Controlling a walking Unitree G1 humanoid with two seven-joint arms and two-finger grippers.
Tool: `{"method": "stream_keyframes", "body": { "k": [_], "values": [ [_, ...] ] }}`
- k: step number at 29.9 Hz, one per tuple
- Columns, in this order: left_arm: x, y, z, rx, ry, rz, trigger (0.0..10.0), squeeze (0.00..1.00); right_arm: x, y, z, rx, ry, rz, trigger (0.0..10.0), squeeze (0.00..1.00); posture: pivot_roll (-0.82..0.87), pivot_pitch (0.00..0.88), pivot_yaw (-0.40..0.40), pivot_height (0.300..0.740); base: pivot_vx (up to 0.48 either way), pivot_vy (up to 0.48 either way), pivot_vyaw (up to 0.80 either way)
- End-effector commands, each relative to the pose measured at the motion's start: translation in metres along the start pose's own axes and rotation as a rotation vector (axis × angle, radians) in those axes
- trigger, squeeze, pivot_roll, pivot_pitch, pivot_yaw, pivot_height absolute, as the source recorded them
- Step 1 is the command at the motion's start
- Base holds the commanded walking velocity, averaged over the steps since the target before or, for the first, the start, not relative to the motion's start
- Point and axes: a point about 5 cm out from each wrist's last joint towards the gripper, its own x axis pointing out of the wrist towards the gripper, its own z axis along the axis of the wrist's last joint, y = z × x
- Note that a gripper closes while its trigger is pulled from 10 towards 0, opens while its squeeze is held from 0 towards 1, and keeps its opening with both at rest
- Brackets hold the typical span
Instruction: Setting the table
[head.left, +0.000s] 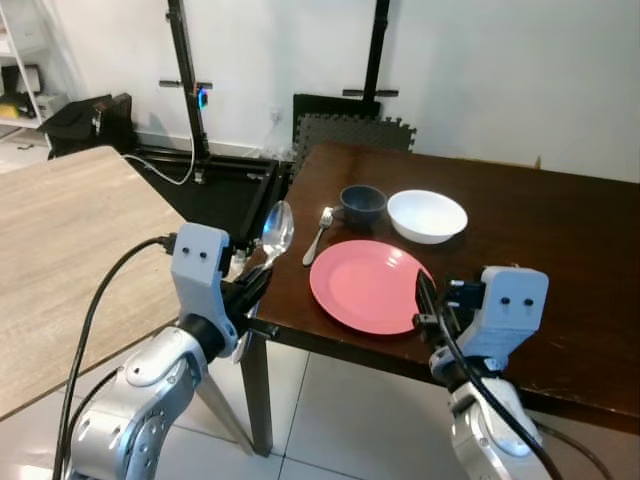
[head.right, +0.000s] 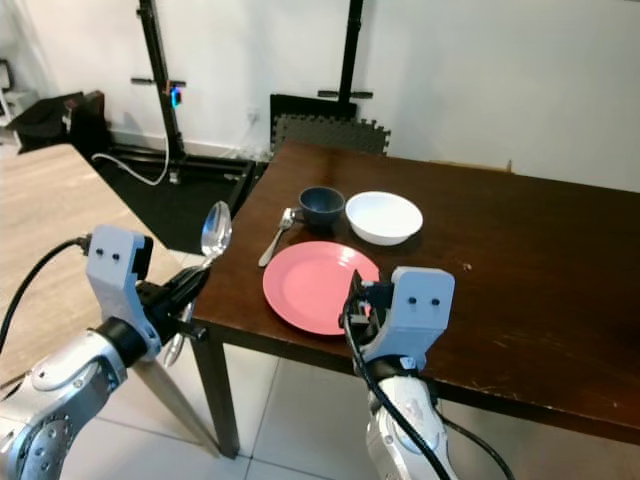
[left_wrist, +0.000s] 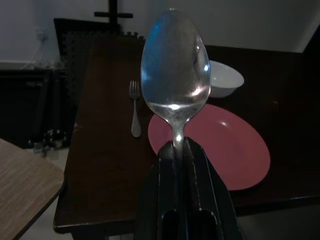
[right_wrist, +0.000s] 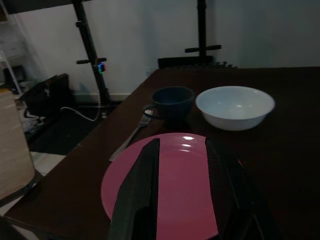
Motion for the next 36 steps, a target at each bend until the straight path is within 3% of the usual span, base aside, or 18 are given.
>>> {"method": "stream_keyframes", "body": {
  "k": [1, 36],
  "values": [
    [-0.0016, 0.0025, -0.0004, -0.008, 0.000, 0.016, 10.0, 0.00, -0.0010, 0.0000, -0.0022, 0.004, 0.007, 0.004, 10.0, 0.00, 0.05, 0.080, 0.029, 0.740, 0.000, 0.000, 0.00],
    [-0.0022, 0.0114, -0.0089, 0.030, 0.026, 0.100, 10.0, 0.00, -0.0008, 0.0055, -0.0082, 0.014, 0.029, 0.049, 10.0, 0.00, 0.06, 0.079, 0.024, 0.740, 0.000, 0.000, 0.75]
  ]
}}
